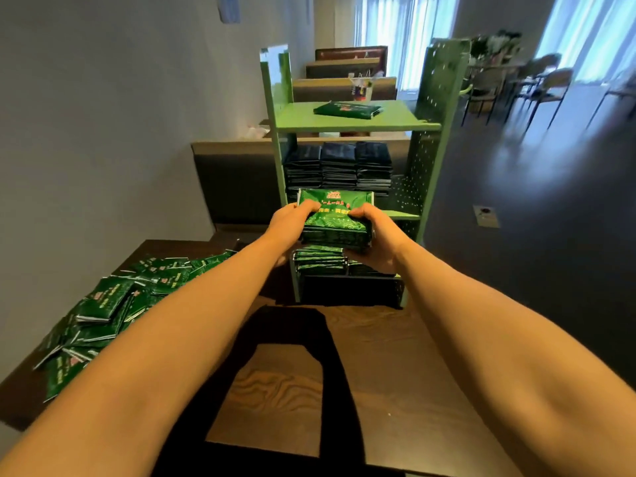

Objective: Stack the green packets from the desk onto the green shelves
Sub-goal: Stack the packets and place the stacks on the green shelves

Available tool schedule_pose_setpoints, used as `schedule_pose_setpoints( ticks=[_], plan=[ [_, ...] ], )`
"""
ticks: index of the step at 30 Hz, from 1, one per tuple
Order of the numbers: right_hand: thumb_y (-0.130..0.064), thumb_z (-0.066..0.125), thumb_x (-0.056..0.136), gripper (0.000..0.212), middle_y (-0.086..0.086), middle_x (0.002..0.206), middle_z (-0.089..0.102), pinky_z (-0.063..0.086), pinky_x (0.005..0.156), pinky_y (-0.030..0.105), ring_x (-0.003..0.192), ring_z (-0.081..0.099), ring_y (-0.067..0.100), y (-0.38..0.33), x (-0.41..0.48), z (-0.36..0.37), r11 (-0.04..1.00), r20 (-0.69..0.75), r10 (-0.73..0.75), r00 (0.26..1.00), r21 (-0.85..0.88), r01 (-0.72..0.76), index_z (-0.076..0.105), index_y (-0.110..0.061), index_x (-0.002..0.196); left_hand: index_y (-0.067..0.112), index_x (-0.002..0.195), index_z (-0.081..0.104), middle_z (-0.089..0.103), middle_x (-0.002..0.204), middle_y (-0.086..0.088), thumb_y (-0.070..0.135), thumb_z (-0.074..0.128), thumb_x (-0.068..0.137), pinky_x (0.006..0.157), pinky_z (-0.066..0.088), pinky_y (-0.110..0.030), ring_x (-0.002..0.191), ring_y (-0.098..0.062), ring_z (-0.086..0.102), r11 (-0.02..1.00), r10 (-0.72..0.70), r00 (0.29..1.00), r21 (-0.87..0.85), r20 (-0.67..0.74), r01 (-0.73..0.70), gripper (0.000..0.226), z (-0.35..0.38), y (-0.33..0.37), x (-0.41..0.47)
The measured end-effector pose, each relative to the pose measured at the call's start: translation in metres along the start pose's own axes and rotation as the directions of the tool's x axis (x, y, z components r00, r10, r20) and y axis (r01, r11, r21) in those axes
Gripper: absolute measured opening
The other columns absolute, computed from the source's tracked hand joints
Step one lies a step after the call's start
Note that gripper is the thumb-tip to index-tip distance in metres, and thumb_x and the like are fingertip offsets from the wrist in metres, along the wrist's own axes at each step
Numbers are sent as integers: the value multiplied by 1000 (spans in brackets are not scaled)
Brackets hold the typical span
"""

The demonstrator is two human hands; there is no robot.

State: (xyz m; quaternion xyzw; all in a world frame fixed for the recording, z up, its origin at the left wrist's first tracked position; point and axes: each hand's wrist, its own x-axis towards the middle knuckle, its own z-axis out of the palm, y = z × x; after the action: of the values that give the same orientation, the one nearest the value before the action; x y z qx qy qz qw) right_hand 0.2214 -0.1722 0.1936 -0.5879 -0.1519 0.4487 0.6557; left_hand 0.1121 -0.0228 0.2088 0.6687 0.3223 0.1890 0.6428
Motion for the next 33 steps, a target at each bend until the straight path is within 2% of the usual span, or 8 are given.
schedule_pose_setpoints(
  ticks=[3,6,10,13,16,19,24,33],
  plan=[
    [-41,60,93,25,8,105,64,51,91,34,104,59,22,-15,7,-2,998,3,2,1000,-57,-2,63,-19,102,17,95,66,69,99,-7,39,68,85,96,53,-52,99,-25,67,999,32,999,-4,-14,-32,24,6,14,1],
    [-41,62,92,26,8,106,65,54,92,35,105,61,23,-28,19,-4,998,-56,-7,998,-60,3,64,-18,105,15,108,63,66,116,-15,47,67,85,92,56,-53,106,-30,66,996,78,995,35,-59,-76,39,9,20,11],
    [-40,65,88,25,5,104,66,54,90,37,101,62,20,-43,39,-5,996,-156,-29,987,-86,16,66,-20,103,18,135,45,53,128,-5,56,58,90,93,44,-36,111,-22,53,879,337,916,422,-219,-222,60,18,18,22],
    [-41,66,84,30,5,106,68,54,88,38,101,64,21,-51,53,-6,991,-188,-21,982,-131,-4,67,-21,106,19,138,41,42,141,-4,54,57,90,96,42,-42,127,-24,41,510,683,722,780,-110,-363,62,23,11,21],
    [-41,65,84,31,5,106,70,53,91,38,100,65,22,-58,62,-1,986,-187,-8,982,-166,-23,67,-21,107,18,139,43,43,141,-7,56,63,77,102,37,-45,133,-28,38,81,778,605,926,172,-368,75,22,6,32],
    [-42,63,85,29,5,106,71,53,85,35,102,66,22,-62,68,7,986,-170,3,985,-164,-31,66,-23,106,18,145,34,38,147,-8,56,70,73,113,28,-48,137,-29,35,-144,676,663,940,321,-309,89,23,4,44],
    [-44,63,84,30,5,106,71,52,89,38,104,66,23,-64,77,11,983,-145,44,989,-170,-68,66,-24,106,12,150,19,28,153,-14,45,74,80,116,24,-48,139,-34,31,-333,605,706,923,368,-195,96,20,1,59],
    [-48,66,82,47,12,121,72,57,97,43,106,69,27,-73,89,16,951,-172,40,984,-297,-91,68,-17,119,4,145,29,44,136,-18,25,71,84,97,40,-39,118,-33,47,-353,552,732,907,399,-229,77,16,7,73]
  ],
)
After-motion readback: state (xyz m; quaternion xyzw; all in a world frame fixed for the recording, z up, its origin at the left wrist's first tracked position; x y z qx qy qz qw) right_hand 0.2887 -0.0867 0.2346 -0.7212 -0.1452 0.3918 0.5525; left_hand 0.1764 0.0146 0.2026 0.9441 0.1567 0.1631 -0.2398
